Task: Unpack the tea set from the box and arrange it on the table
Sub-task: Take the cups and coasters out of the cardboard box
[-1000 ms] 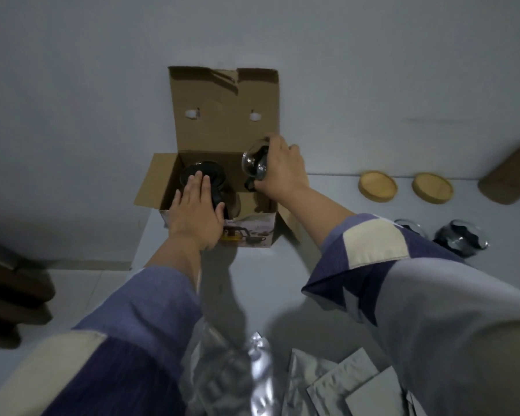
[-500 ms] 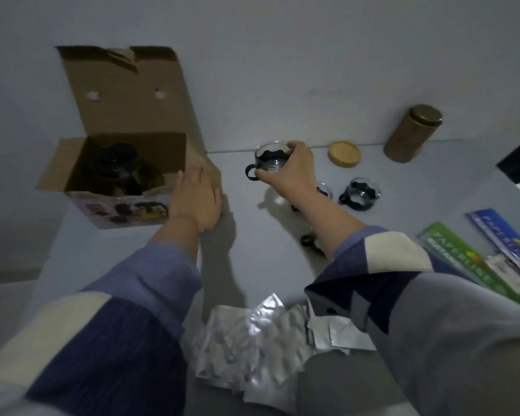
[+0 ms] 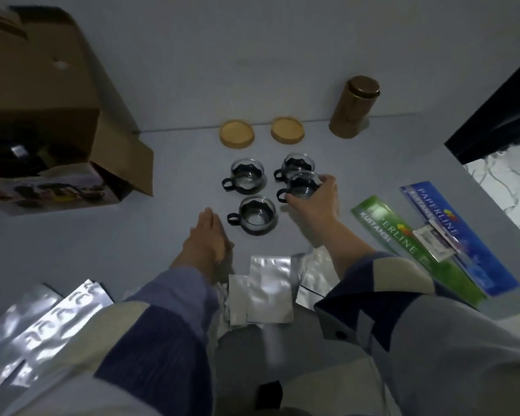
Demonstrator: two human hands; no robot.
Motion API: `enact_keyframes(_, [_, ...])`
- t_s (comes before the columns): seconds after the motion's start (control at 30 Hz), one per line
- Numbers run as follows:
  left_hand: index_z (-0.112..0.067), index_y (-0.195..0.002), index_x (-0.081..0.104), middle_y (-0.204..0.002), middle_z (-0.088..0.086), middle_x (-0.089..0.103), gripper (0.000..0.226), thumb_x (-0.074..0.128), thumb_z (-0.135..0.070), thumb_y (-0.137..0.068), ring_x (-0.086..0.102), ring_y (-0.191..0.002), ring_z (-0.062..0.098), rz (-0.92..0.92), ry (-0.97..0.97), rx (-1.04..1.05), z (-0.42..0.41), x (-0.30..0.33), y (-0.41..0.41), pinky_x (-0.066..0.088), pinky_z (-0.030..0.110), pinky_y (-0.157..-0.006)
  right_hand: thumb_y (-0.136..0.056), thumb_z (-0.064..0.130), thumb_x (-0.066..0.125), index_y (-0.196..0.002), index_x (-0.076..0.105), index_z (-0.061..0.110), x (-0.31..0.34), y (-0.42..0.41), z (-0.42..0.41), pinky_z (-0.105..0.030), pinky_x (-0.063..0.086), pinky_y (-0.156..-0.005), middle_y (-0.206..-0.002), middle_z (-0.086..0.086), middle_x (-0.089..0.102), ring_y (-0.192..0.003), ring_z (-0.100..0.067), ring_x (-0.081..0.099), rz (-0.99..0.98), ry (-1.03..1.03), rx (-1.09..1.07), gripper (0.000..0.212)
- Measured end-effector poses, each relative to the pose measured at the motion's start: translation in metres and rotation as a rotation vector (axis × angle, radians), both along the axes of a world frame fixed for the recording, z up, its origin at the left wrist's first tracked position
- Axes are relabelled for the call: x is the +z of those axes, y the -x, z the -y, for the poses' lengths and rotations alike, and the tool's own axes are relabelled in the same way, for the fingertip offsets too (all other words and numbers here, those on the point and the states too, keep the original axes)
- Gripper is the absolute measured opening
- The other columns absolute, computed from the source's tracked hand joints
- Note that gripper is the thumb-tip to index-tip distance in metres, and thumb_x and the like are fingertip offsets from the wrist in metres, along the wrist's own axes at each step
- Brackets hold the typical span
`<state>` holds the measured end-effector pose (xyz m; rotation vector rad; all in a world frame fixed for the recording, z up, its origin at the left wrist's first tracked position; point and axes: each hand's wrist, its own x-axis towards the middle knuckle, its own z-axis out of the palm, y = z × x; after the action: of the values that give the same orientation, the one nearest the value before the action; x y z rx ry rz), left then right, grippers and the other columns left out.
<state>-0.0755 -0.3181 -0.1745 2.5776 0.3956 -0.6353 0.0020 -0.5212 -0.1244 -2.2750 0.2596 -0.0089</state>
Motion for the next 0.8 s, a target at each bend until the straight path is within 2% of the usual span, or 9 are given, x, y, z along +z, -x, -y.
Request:
enact_keyframes(0.2, [-0.003,-0.151,-0.006,-0.159,0.008,-0.019,0.086,0.052,-0.033,-0.095,-0.015,-0.148,0.022,0.020,-0.038,-0.009,0.001,-0.002,-0.003,-0.001,0.041,-0.121,-0.062,0.041,0.080,-0.135,0.032,0.015,-0.030,0.000,0.014,-0.044,0.047,-0.100,-0.134,-0.006,0.045,-0.119,-0.027,0.050,-0.051,-0.003,0.032,0.091])
enact_keyframes(0.53, [-0.004,-0.151,-0.008,-0.158,0.009,-0.022,0.084,0.048,-0.034,-0.097,-0.017,-0.147,0.022,-0.006,-0.090,-0.060,-0.001,-0.004,-0.002,-0.003,0.042,-0.120,-0.065,0.034,0.084,-0.135,0.033,0.010,-0.045,0.004,0.017,-0.044,0.040,-0.107,-0.133,-0.010,0.043,-0.124,-0.028,0.046,-0.037,0.013,0.079,0.091])
enact_keyframes(0.67, [-0.002,-0.151,-0.004,-0.159,0.009,-0.019,0.082,0.051,-0.028,-0.096,-0.013,-0.148,0.024,-0.015,-0.072,-0.068,-0.003,0.001,-0.004,0.000,0.043,-0.119,-0.069,0.026,0.078,-0.146,0.016,0.007,-0.026,0.001,0.019,-0.046,0.028,-0.115,-0.147,-0.014,0.024,-0.137,-0.034,0.028,-0.189,-0.009,0.165,0.100])
enact_keyframes(0.8, [-0.006,-0.152,-0.006,-0.160,0.006,-0.015,0.071,0.038,-0.003,-0.096,-0.007,-0.148,0.032,-0.044,-0.098,-0.096,-0.024,0.012,-0.005,0.002,0.041,-0.121,-0.080,0.023,0.063,-0.150,0.010,0.009,0.015,-0.005,0.011,-0.048,0.016,-0.119,-0.155,-0.012,0.013,-0.145,-0.033,0.012,-0.220,0.046,0.145,0.088])
